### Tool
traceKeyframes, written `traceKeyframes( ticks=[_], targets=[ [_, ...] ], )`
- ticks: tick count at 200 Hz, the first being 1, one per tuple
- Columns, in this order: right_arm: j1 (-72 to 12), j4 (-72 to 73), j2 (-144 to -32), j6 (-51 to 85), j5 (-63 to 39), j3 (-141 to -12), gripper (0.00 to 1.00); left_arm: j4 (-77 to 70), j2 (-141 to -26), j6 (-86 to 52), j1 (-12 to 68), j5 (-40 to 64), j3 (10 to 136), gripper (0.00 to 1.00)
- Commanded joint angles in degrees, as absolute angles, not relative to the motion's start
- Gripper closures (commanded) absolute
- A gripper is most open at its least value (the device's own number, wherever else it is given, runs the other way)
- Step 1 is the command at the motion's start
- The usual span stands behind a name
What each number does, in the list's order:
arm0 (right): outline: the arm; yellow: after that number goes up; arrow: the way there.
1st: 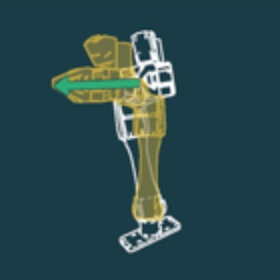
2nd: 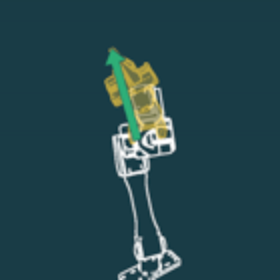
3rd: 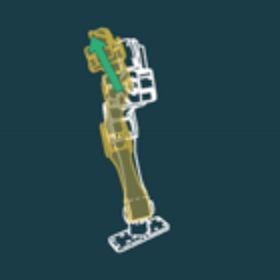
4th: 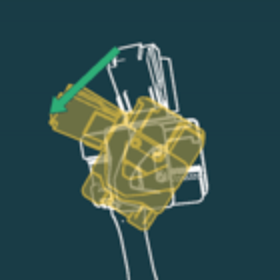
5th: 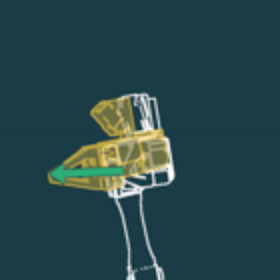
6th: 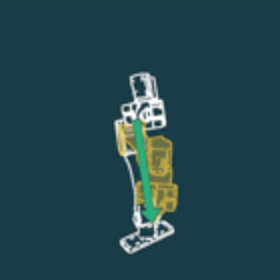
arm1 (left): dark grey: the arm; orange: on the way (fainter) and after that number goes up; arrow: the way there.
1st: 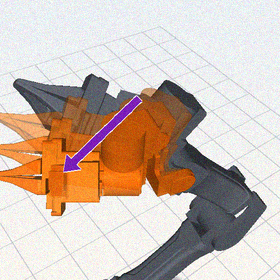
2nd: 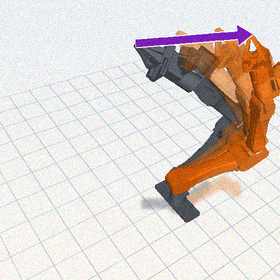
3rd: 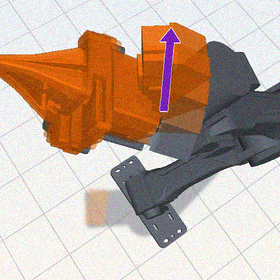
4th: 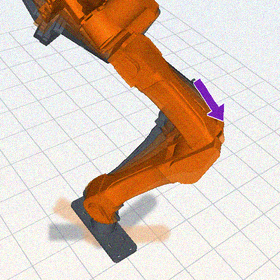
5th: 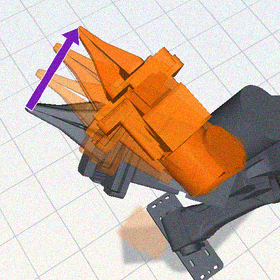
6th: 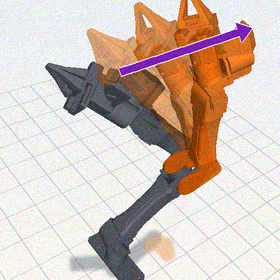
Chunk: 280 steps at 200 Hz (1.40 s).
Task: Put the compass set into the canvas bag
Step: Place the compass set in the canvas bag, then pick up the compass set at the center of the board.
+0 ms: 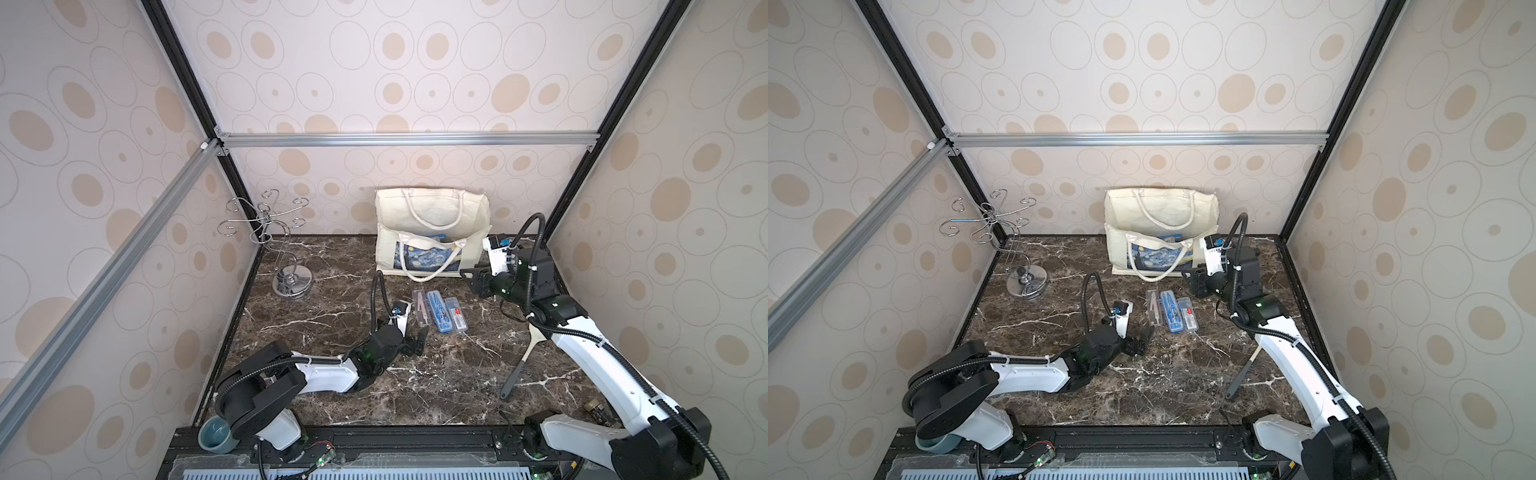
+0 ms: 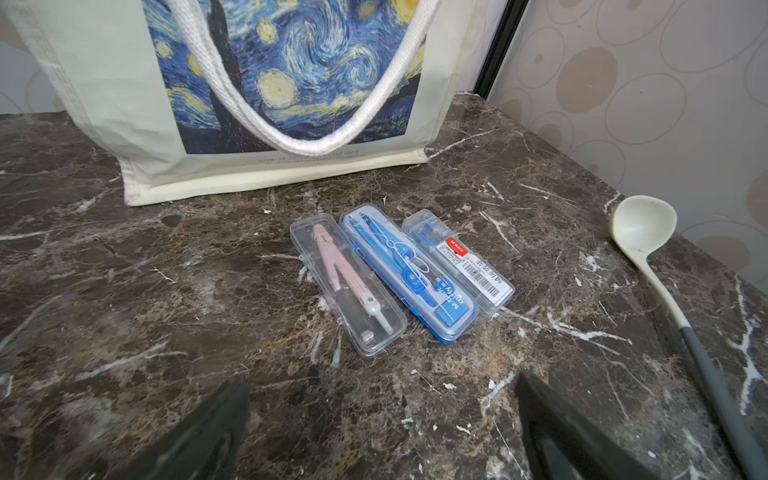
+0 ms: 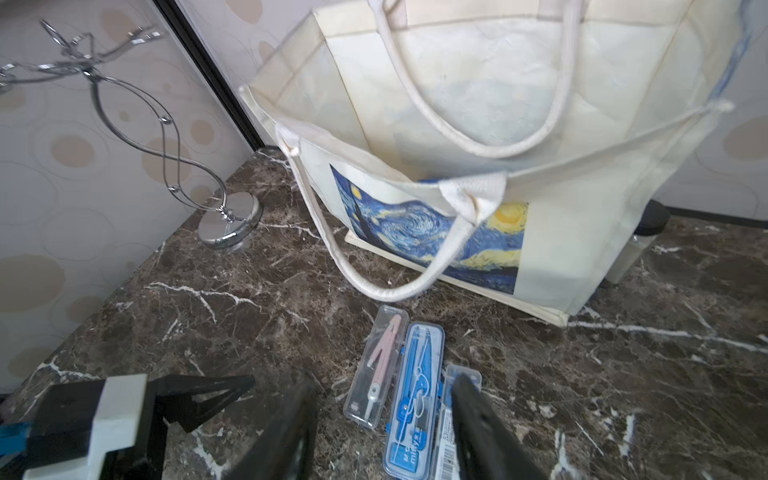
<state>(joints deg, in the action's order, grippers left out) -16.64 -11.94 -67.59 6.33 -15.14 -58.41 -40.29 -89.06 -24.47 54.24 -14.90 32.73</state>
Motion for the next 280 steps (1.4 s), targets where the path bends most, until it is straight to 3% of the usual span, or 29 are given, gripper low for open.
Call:
traceKeyframes(
  ticks=[1,60,151,280],
  targets=[
    [-16.9,-16.3,-71.3,6.4,-12.0,-55.6,0.46,-42.6,-90.4,-26.3,53.6,-13.4,35.7,0.0],
    [-17.1,-18.1,-79.6,9.6,-6.1,-51.1,0.47,-42.2,-91.1,-29.6,51.4,-11.7,35.9,0.0],
    [-18.7,-16.3,-93.7,10.3,-6.3,-53.3,0.49,-50.2,-88.9,-36.1,47.1,-6.8,28.9,0.0],
    [-19.6,-17.2,-98.1,11.7,-3.8,-56.2,0.49,-51.9,-90.0,-36.8,46.1,-4.9,28.3,0.0]
  ],
)
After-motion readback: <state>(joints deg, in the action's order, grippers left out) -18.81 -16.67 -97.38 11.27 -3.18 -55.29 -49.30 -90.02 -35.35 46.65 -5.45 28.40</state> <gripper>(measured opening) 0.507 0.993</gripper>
